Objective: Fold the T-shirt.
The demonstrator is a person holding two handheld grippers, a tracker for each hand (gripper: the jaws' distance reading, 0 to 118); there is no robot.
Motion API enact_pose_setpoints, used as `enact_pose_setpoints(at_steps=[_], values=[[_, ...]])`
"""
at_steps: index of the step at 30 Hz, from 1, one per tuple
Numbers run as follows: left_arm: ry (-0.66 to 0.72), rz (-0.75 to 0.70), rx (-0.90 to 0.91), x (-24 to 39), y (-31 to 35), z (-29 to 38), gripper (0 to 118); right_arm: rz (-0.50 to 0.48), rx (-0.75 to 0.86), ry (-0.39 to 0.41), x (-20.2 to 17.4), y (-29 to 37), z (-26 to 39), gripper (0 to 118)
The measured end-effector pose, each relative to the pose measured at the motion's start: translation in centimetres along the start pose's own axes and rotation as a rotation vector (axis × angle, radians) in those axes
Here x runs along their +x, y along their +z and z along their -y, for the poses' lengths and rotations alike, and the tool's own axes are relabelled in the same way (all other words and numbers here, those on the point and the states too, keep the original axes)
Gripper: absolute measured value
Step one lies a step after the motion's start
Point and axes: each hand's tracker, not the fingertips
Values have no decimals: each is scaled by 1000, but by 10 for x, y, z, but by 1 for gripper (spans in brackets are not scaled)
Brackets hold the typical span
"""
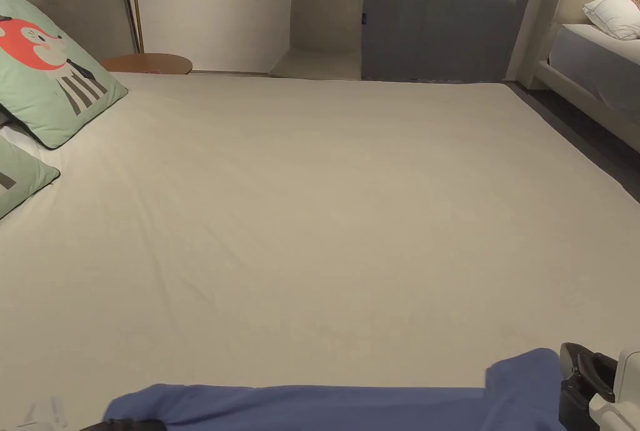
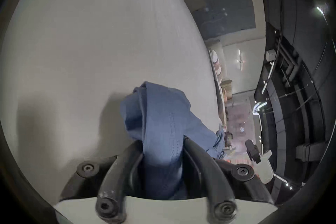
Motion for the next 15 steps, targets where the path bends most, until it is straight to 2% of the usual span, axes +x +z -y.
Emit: enact_pose_setpoints(at_steps=[2, 5, 8, 11, 12, 15], values=[[9, -56, 48, -4, 24, -5, 8, -13, 3, -2, -2, -1, 1, 1], [-54, -156, 66, 11, 37, -5, 8, -33, 2, -7, -5, -3, 2, 1], [-106, -121, 58, 32, 31, -3, 8, -56, 2, -13, -8, -5, 2, 1], [-210, -27, 31, 78, 14, 6, 8, -77, 10, -11, -12, -1, -2, 1], [-230, -2, 10, 73, 6, -3, 8, -81, 12, -13, -11, -1, -2, 1], [-297, -1, -53, 110, -33, 10, 8, -81, 23, -22, -6, 3, -3, 1]])
